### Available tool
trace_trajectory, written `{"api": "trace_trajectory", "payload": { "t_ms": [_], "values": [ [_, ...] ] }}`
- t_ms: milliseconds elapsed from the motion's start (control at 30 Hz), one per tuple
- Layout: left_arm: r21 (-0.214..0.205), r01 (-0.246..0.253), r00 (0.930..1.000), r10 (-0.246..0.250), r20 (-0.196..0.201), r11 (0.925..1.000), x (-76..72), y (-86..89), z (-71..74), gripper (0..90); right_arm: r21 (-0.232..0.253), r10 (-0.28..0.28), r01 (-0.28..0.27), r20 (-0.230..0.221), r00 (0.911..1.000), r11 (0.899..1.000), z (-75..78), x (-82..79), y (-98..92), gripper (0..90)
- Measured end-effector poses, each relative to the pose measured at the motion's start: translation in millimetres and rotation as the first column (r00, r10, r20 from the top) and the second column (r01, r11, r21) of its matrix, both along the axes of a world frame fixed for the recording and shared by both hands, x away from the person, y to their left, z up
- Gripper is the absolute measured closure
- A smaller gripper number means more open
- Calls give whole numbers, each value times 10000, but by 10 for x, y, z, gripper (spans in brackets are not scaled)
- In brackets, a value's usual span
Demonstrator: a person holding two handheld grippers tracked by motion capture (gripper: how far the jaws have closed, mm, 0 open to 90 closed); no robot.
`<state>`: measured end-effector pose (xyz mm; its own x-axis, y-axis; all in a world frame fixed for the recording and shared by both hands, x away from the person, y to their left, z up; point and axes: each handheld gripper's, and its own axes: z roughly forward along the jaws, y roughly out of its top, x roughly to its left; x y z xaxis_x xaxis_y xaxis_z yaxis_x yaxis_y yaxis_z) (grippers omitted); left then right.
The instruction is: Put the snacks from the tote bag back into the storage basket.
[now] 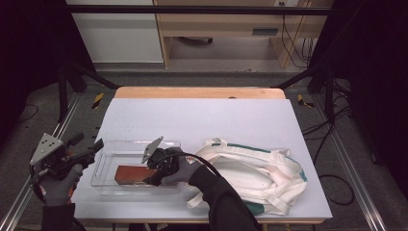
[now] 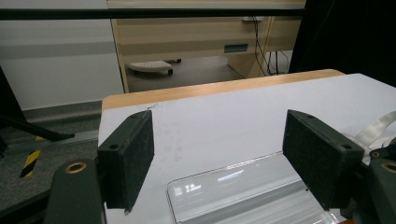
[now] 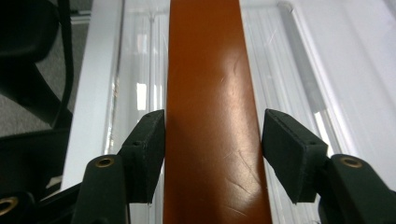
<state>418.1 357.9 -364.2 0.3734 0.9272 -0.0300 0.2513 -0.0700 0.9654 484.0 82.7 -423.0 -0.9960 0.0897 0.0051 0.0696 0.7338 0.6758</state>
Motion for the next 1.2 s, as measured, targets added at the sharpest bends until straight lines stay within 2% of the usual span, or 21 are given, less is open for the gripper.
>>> {"api": "trace_trajectory", "payload": {
  "t_ms": [133, 233, 400, 433, 467, 533, 567, 633, 667, 700, 733, 767, 800, 933, 967, 1000, 1033, 1100, 1133, 1167, 1200],
  "values": [
    [-19, -1, 10000, 1, 14, 10000, -3, 0, 2, 244, 395, -153, 146, 171, 9997, 9991, 93, -12, -58, 404],
    [-21, 5, 10000, -5, 18, 10000, -2, -5, 1, 243, 976, -312, 298, 130, 9994, 9948, 193, -27, -138, 385],
    [1, -3, 10000, 3, 7, 10000, -2, -6, -1, 242, 1394, -576, 526, 320, 9978, 9888, 289, -69, -235, 372],
    [4, 1, 10000, -1, -3, 10000, 0, -7, -3, 242, 1775, -754, 693, 278, 9968, 9817, 337, -92, -303, 372],
    [4, 1, 10000, -1, -3, 10000, 0, -7, -3, 242, 1775, -754, 693, 278, 9968, 9817, 337, -92, -303, 372],
    [5, -3, 10000, 3, -20, 10000, 1, -9, -7, 242, 2102, -969, 881, 323, 9948, 9737, 380, -113, -377, 366],
    [21, -1, 10000, 1, -34, 10000, 3, -14, -10, 241, 2368, -1278, 1149, 402, 9910, 9647, 419, -135, -459, 354],
    [79, -4, 10000, 4, -48, 10000, 5, -17, -13, 241, 2637, -1542, 1352, 526, 9866, 9551, 456, -149, -551, 346],
    [79, -4, 10000, 4, -48, 10000, 5, -17, -13, 241, 2637, -1542, 1352, 526, 9866, 9551, 456, -149, -551, 346],
    [76, -7, 10000, 8, -57, 10000, 7, -21, -15, 240, 2920, -1903, 1667, 540, 9802, 9418, 488, -166, -647, 337],
    [85, -2, 10000, 3, -69, 10000, 9, -23, -18, 240, 2920, -1903, 1667, 540, 9802, 9418, 488, -166, -647, 337],
    [108, 2, 10000, -1, -92, 9999, 12, -26, -23, 240, 3162, -2264, 1991, 517, 9727, 9276, 509, -185, -741, 328],
    [108, 2, 10000, -1, -92, 9999, 12, -26, -23, 240, 3162, -2264, 1991, 517, 9727, 9276, 509, -185, -741, 328],
    [102, -11, 9999, 12, -106, 9999, 12, -28, -29, 240, 3580, -2897, 2490, 640, 9550, 8999, 518, -223, -913, 303],
    [105, -19, 9999, 20, -115, 9999, 14, -32, -34, 240, 3829, -3203, 2737, 625, 9453, 8823, 520, -241, -1004, 281],
    [105, -19, 9999, 20, -115, 9999, 14, -32, -34, 240, 3829, -3203, 2737, 625, 9453, 8823, 520, -241, -1004, 281],
    [128, 3, 9999, -1, -148, 9999, 16, -40, -42, 240, 4137, -3609, 3036, 659, 9303, 8583, 526, -256, -1104, 271],
    [144, 17, 9998, -14, -189, 9999, 22, -54, -54, 239, 4420, -3949, 3326, 543, 9171, 8331, 534, -269, -1212, 261],
    [144, 17, 9998, -14, -189, 9999, 22, -54, -54, 238, 4420, -3949, 3326, 543, 9171, 8331, 534, -269, -1212, 261],
    [182, 43, 9997, -39, -225, 9998, 25, -62, -63, 236, 4567, -4242, 3543, 569, 9038, 8161, 535, -285, -1324, 251],
    [182, 43, 9997, -39, -225, 9998, 25, -62, -63, 236, 4567, -4242, 3543, 569, 9038, 8161, 535, -285, -1324, 251]
  ]
}}
